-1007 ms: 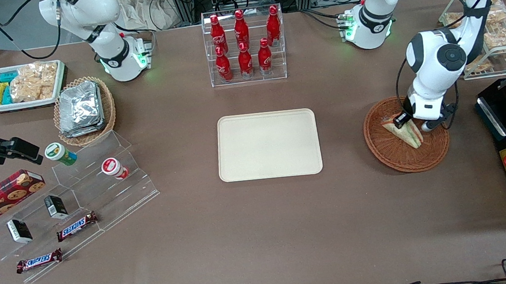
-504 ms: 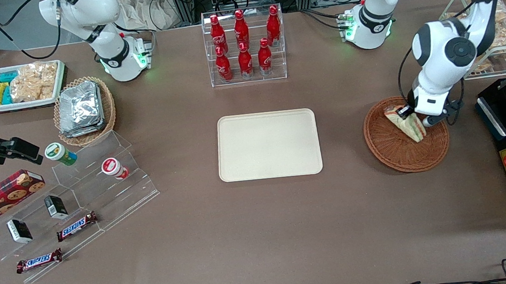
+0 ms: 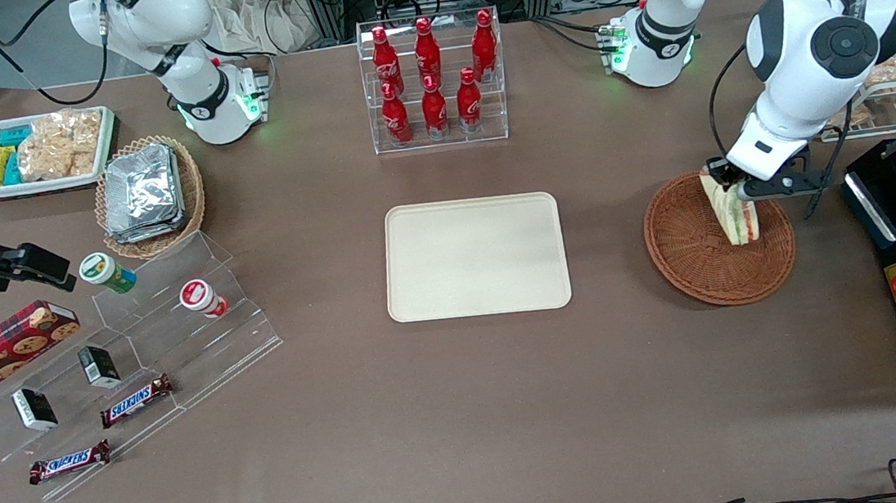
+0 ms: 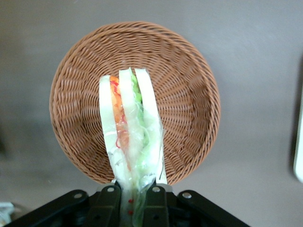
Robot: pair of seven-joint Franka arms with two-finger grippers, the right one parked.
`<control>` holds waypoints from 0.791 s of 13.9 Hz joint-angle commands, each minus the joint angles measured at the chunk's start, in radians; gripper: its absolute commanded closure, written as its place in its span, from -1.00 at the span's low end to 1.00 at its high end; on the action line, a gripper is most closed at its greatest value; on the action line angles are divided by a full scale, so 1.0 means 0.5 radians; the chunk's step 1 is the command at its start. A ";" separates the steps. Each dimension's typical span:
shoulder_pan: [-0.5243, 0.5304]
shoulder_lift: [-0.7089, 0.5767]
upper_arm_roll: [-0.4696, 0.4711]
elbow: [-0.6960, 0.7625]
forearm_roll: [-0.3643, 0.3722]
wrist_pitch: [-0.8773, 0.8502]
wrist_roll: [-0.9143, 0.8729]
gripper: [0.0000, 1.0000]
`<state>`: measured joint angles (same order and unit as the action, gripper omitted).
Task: Place sandwich from basket to tray
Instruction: 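Lift the sandwich out of the basket with the left gripper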
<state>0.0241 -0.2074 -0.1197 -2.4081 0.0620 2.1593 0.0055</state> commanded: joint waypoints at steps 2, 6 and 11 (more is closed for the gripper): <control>-0.075 -0.033 -0.031 0.042 -0.001 -0.066 0.313 0.66; -0.168 -0.024 -0.037 0.104 -0.017 -0.076 0.280 0.72; -0.462 0.163 -0.037 0.312 -0.017 -0.076 -0.179 0.73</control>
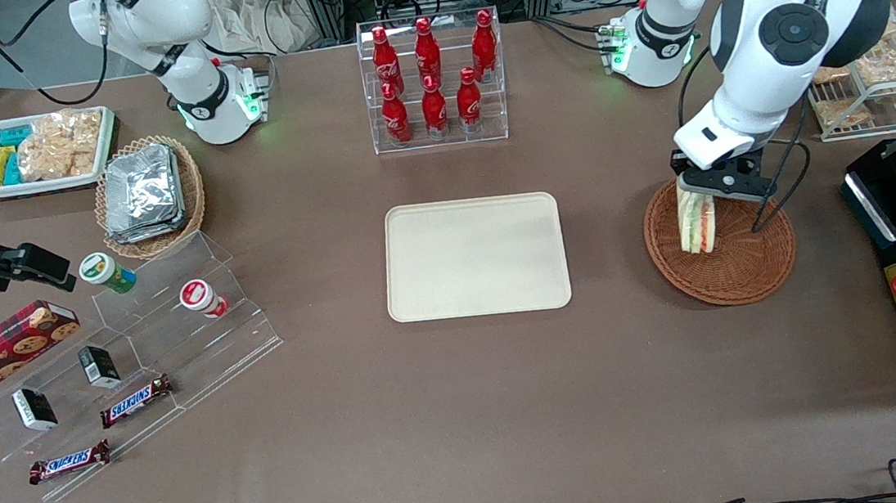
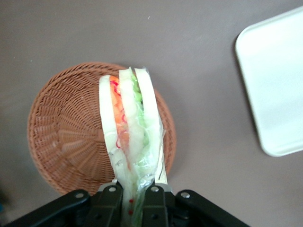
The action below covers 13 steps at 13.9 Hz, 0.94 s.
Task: Place sandwich from basket to tray
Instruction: 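Carry the sandwich over the white tray with the left gripper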
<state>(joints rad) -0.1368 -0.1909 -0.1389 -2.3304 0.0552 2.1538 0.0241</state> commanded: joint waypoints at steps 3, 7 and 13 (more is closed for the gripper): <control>-0.327 0.289 0.002 0.319 -0.003 -0.089 -0.483 0.72; -0.570 0.498 0.002 0.512 -0.003 -0.071 -0.774 0.71; -0.871 0.768 0.005 0.694 0.031 0.052 -1.106 0.66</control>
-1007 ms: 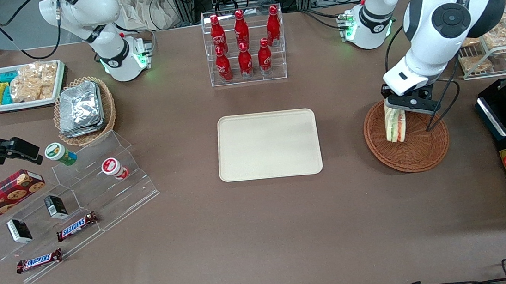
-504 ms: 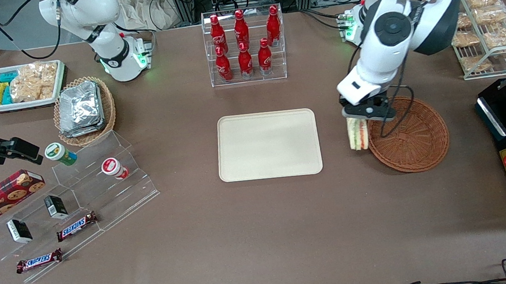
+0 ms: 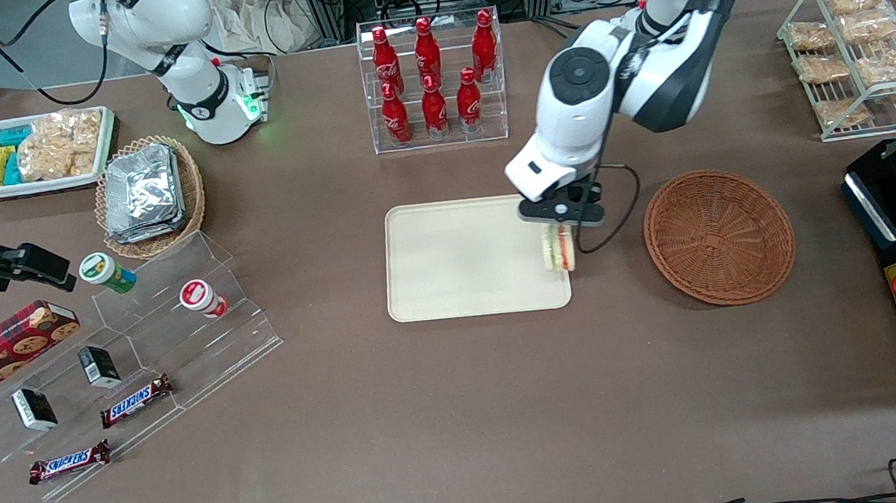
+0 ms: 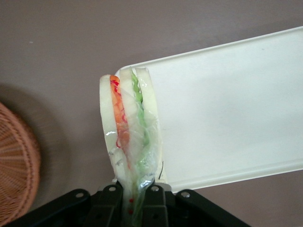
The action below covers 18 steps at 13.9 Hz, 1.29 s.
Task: Place sandwich from basket to tray
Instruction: 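Carry the sandwich over the white tray with the left gripper, then lower the sandwich onto the tray and open the left gripper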
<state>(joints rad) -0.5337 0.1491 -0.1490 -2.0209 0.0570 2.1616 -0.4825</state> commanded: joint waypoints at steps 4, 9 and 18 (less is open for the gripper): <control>-0.163 0.226 0.028 0.057 0.039 0.134 -0.164 0.64; -0.200 0.361 0.028 0.032 0.147 0.196 -0.210 0.63; -0.194 0.555 0.031 -0.020 0.187 0.392 -0.210 0.36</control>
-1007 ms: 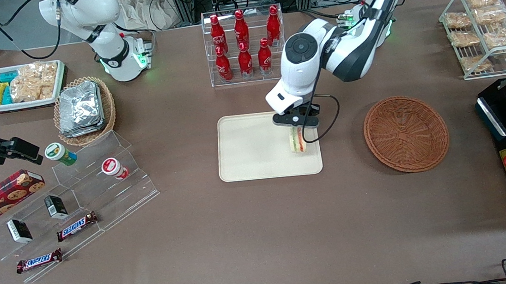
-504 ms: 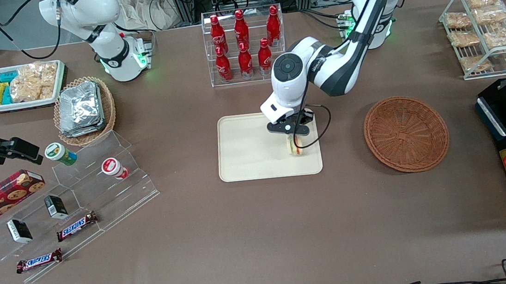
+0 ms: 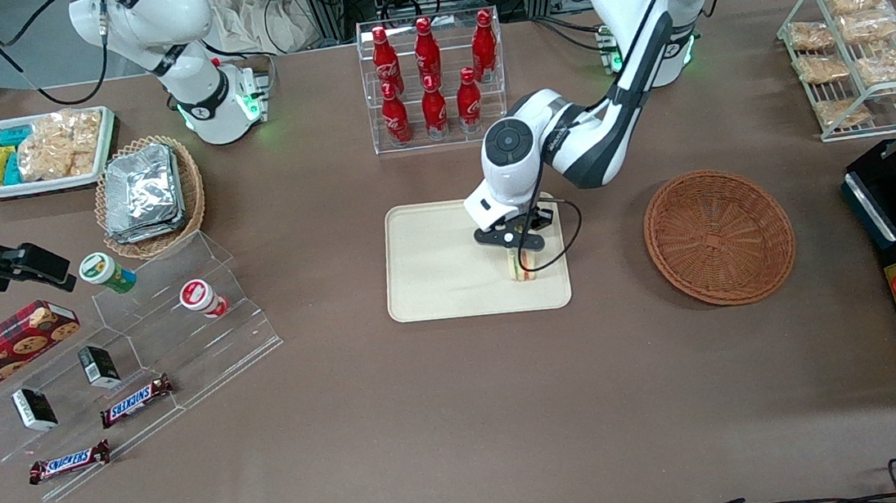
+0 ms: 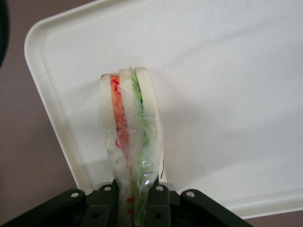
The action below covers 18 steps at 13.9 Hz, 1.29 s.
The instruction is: Place sandwich from basket to tray
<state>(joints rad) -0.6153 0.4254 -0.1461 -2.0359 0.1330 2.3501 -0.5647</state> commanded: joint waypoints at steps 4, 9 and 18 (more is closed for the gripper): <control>-0.030 0.039 0.031 0.022 0.032 0.015 -0.113 -1.00; 0.018 -0.083 0.041 0.037 0.029 -0.076 -0.119 -1.00; 0.466 -0.347 0.041 0.586 0.007 -0.828 -0.092 -1.00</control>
<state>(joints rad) -0.4422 0.2718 -0.1166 -1.7833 0.1340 1.9851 -0.6098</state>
